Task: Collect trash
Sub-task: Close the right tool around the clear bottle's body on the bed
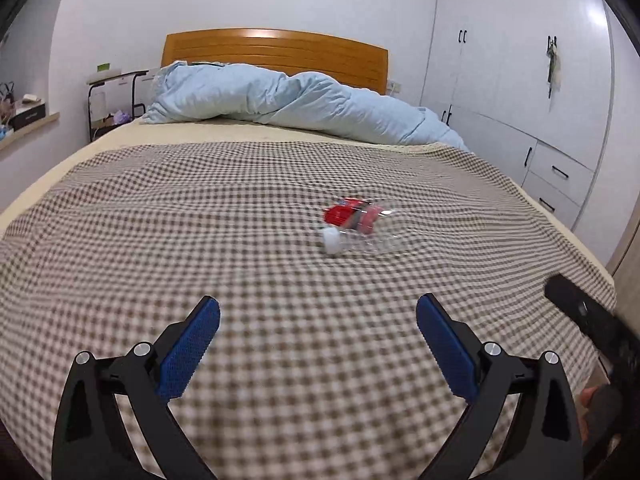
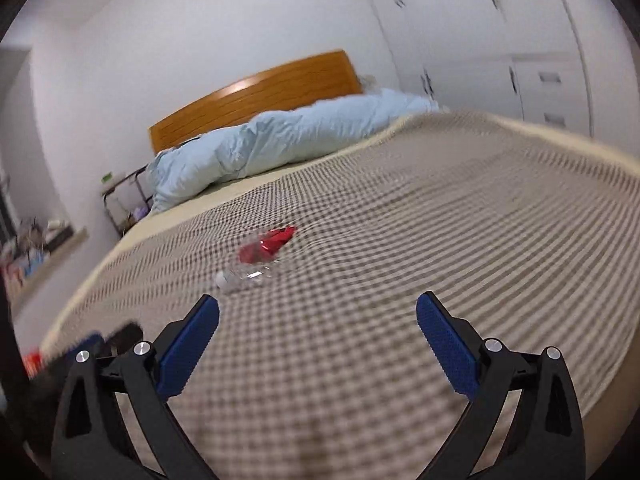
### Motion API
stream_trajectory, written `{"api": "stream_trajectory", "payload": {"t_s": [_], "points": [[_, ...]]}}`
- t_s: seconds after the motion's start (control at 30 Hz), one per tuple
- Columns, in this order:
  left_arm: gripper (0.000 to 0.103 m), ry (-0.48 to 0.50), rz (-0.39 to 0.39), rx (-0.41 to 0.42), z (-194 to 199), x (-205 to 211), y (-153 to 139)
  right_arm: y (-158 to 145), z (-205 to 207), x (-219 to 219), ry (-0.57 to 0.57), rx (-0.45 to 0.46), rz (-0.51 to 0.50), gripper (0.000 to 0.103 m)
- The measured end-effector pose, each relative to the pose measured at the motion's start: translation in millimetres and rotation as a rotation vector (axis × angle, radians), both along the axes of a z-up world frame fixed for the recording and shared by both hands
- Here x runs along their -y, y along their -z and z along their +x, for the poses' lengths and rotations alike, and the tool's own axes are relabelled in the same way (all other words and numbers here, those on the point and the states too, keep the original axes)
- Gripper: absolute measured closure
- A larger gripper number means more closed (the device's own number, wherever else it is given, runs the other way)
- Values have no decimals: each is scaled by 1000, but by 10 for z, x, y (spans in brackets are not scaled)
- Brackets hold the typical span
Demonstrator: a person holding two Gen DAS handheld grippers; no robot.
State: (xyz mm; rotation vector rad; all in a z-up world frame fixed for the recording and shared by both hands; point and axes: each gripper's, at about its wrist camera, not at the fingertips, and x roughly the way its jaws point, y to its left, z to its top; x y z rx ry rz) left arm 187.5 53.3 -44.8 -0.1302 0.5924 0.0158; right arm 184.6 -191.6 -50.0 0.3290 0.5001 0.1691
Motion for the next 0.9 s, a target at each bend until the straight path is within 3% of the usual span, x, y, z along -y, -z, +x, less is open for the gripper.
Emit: {"api": "stream_trajectory", "payload": {"t_s": [0.27, 0.37, 0.5, 0.63, 0.77, 0.83, 0.9], "points": [[8, -9, -12, -42, 331, -428, 37, 104, 537, -480, 92, -114, 127, 8], [8, 35, -14, -50, 471, -462, 14, 155, 758, -640, 125, -147, 187, 8], [8, 59, 46, -20, 618, -452, -12, 180, 1103, -825, 142, -213, 244, 8], [8, 74, 16, -38, 773, -469, 91, 274, 1302, -874, 192, -271, 320, 8], [8, 74, 1, -47, 887, -490, 137, 407, 1490, -946, 238, -330, 380, 16], [8, 73, -18, -43, 896, -476, 137, 492, 1600, -948, 267, -363, 441, 25], [8, 71, -38, -34, 900, -480, 128, 534, 1665, -923, 283, -374, 474, 40]]}}
